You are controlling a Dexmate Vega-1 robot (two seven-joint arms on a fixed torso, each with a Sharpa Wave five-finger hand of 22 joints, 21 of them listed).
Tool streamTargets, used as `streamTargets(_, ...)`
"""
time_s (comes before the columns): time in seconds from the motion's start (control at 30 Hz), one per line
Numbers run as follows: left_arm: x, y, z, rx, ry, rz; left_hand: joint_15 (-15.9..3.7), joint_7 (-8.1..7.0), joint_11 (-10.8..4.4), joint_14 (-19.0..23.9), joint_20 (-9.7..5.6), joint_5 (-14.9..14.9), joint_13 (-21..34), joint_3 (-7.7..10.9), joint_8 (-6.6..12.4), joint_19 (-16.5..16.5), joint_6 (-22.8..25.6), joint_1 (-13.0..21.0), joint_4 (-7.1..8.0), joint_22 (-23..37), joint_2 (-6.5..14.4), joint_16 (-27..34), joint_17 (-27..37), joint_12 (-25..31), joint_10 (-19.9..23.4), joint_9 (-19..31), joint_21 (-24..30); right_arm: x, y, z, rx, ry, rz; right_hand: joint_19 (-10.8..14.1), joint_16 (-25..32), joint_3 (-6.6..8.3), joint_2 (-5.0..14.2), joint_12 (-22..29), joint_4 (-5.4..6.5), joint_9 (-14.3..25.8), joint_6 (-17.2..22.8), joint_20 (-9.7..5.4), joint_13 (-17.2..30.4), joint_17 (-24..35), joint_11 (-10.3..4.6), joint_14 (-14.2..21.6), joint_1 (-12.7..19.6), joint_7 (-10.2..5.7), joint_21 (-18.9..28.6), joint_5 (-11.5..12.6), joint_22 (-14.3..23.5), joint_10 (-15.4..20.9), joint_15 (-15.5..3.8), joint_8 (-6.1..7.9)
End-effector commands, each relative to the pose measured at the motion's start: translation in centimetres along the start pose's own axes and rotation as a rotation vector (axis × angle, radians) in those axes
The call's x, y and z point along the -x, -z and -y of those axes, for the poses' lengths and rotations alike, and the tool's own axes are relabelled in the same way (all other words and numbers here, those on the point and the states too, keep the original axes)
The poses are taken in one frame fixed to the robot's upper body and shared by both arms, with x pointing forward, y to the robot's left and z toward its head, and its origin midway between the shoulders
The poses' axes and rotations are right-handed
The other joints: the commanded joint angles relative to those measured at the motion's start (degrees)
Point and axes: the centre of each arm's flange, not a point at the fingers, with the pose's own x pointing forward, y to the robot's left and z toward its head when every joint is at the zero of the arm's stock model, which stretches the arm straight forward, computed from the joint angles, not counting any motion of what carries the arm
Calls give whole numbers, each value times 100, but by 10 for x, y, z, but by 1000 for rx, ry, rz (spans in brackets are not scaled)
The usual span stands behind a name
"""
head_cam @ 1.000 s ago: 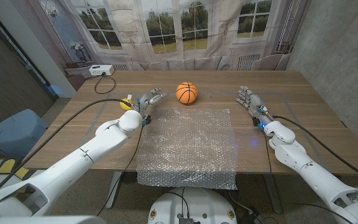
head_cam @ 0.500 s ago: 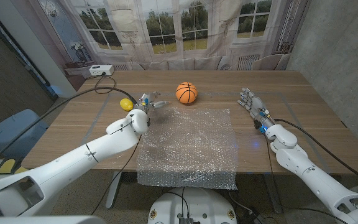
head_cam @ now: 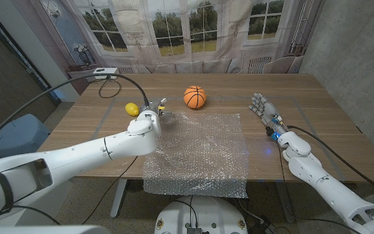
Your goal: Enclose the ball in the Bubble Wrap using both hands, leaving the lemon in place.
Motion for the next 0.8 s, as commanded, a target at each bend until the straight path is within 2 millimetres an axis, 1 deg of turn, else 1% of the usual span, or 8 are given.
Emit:
streamTargets(0.03, -7, -4, -3, -160, -29, -87, -70, 84, -55, 248, -36, 48, 25, -24, 67, 214, 243, 57, 2, 17, 9, 82, 12, 78, 251, 10, 83, -3, 4, 2, -8, 16, -1, 34, -4, 41, 6, -21, 23, 7, 39, 8, 16, 14, 43, 17, -11, 10, -9, 20, 32, 44, 32, 21)
streamTargets(0.1, -12, -8, -1, -180, -19, -90, -82, 135, -69, 284, -33, 50, 23, -18, 76, 230, 300, 61, 12, 18, 31, 86, 12, 98, 337, 11, 82, -4, 5, 3, -11, 20, -4, 33, -4, 41, 6, -22, 24, 7, 38, 10, 16, 14, 41, 18, -14, 13, -10, 20, 32, 48, 34, 20)
streamTargets(0.13, -14, -10, 0, -198, -16, -91, -125, 135, -120, 361, -40, 52, 28, -7, 77, 231, 343, 67, 24, 18, 63, 107, 16, 117, 414, 10, 75, -5, 6, 3, -12, 21, -5, 32, -4, 41, 5, -22, 24, 7, 39, 10, 16, 14, 42, 19, -16, 10, -10, 20, 32, 50, 35, 21)
streamTargets(0.27, -20, -19, 3, -273, -25, -102, -211, 106, -130, 478, -63, 52, 41, 17, 70, 217, 397, 87, 37, 19, 120, 136, 22, 154, 557, 9, 56, -5, 10, 5, -18, 30, -8, 33, -4, 41, 4, -26, 25, 7, 37, 13, 17, 14, 44, 23, -21, 9, -11, 20, 32, 53, 40, 19)
streamTargets(0.33, -22, -23, 4, -313, -37, -110, -247, 91, -197, 558, -89, 47, 53, 34, 90, 239, 500, 87, 55, 22, 172, 166, 41, 175, 642, 9, 56, -5, 12, 6, -23, 37, -8, 35, -3, 41, 3, -25, 25, 7, 42, 15, 17, 15, 53, 26, -24, 8, -11, 20, 32, 65, 38, 21)
streamTargets(0.43, -26, -29, 6, -371, -51, -122, -276, 96, -209, 641, -102, 34, 71, 72, 143, 263, 705, 123, 54, 25, 238, 191, 58, 198, 742, 10, 55, -5, 14, 8, -29, 45, -7, 38, 0, 40, 2, -24, 28, 7, 44, 14, 17, 16, 53, 35, -32, 7, -10, 19, 32, 76, 38, 22)
streamTargets(0.67, -30, -40, 6, -415, -72, -110, -291, 97, -187, 652, -102, 1, 93, 33, 99, 276, 681, 48, 87, 30, 215, 192, 82, 190, 768, 9, 49, -4, 17, 11, -35, 64, -5, 44, 12, 37, 0, -27, 35, 8, 56, 17, 18, 20, 57, 70, -51, 6, -10, 19, 32, 98, 44, 25)
streamTargets(0.8, -33, -47, 6, -441, -66, -110, -361, 150, -268, 829, -137, 4, 128, 34, 195, 352, 1058, 69, 67, 37, 210, 246, 95, 263, 1028, 12, 62, -3, 16, 14, -30, 76, 1, 49, 15, 36, 1, -32, 39, 8, 61, 24, 19, 21, 59, 80, -60, 12, -10, 20, 32, 99, 45, 27)
